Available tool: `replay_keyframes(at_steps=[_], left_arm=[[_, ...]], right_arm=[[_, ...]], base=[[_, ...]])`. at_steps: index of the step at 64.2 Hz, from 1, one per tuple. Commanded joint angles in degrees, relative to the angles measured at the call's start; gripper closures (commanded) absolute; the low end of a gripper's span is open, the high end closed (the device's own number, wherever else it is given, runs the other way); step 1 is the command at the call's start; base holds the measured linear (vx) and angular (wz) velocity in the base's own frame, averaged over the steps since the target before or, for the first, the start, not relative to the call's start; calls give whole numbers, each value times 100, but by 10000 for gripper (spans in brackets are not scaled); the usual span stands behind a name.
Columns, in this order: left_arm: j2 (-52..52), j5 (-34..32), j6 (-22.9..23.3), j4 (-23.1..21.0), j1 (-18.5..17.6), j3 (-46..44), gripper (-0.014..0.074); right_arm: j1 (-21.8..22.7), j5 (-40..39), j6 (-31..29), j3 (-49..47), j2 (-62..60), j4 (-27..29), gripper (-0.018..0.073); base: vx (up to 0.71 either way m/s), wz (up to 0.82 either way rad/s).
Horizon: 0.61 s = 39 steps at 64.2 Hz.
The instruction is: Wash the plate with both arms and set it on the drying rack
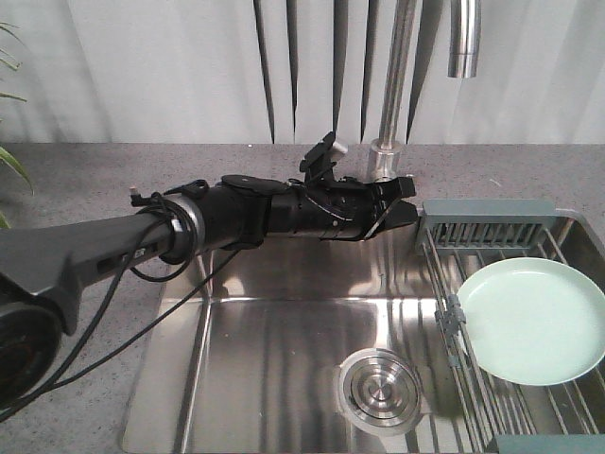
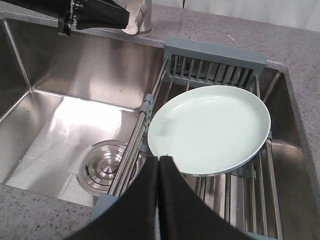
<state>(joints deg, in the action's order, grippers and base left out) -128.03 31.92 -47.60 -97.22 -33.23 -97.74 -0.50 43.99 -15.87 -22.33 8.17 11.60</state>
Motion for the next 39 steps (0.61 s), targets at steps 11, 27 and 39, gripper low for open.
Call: replay_keyframes(at_steps=[11, 27, 39], left_arm=[[-201, -188, 160, -524, -16, -1002, 601], [-345, -629, 153, -524, -4, -1354, 601], [-351, -869, 135, -524, -4, -1536, 601]], right_arm=[[27, -407, -19, -150, 66, 52, 569], [27, -407, -19, -150, 66, 52, 569], [27, -407, -19, -150, 66, 52, 569]], base=[[0, 0], [0, 0], [0, 0]])
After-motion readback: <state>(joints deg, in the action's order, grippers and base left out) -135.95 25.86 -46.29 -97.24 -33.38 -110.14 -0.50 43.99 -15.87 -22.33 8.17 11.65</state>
